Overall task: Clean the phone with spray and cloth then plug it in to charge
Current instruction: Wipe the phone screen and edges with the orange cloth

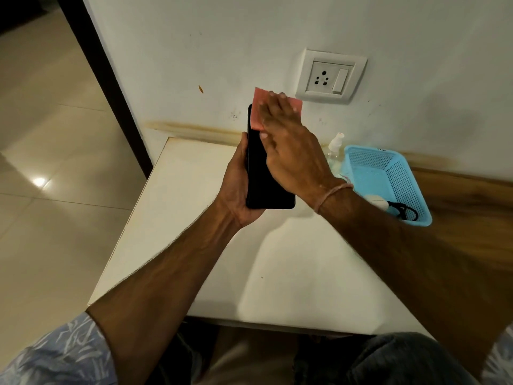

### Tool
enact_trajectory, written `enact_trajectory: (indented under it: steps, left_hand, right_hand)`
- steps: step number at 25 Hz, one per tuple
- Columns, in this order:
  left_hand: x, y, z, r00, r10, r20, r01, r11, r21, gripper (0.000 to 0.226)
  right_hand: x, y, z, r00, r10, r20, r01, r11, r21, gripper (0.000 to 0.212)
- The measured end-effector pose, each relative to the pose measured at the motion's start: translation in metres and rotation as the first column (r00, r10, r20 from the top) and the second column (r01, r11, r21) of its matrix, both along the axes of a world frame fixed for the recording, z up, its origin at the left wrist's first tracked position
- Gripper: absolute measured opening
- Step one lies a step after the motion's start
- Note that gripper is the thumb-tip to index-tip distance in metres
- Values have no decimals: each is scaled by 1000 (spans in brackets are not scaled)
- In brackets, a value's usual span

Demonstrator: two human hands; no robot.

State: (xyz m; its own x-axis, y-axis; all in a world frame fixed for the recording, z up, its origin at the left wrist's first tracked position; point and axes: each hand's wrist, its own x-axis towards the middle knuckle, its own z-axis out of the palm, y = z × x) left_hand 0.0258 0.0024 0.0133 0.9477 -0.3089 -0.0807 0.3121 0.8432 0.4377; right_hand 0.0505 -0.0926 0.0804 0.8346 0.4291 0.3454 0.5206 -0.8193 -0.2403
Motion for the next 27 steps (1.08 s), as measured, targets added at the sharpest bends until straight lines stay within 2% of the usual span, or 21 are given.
enact_trajectory:
  steps: [4, 7, 9, 12, 15, 19, 23, 27]
  left_hand:
    - [-2, 6, 7, 995, -96, 19, 96, 995, -16, 65]
    - [0, 7, 6, 990, -121, 67, 119, 992, 34, 74]
    - [-1, 6, 6, 988, -131, 82, 131, 991, 4, 73]
    - [1, 7, 6, 991, -117, 73, 117, 993, -1, 72]
    - [-3, 2, 6, 997, -74, 16, 74, 997, -23, 62]
    - [-4, -2, 1, 999, -27, -32, 26, 999, -27, 60]
    - [-5, 4, 3, 995, -93, -23, 92, 995, -31, 61]
    - [-3, 7, 5, 991, -131, 34, 132, 991, -5, 75]
  right_hand:
    - [-58, -13, -29, 987, 159, -19, -158, 987, 41, 50]
    - [-112, -34, -58, 978, 209, -27, -210, 974, -89, 49]
    - [-124, -43, -66, 972, 231, -33, -233, 962, -145, 49]
    - [-95, -35, -48, 980, 197, -20, -198, 976, -93, 49]
    - [-32, -11, -11, 999, 47, -24, -48, 999, -6, 50]
    - [9, 9, 6, 1000, -18, -16, 17, 999, -31, 49]
    - [-47, -3, -22, 996, 87, -34, -86, 996, 17, 50]
    - [-123, -29, -56, 985, 166, -55, -171, 978, -118, 51]
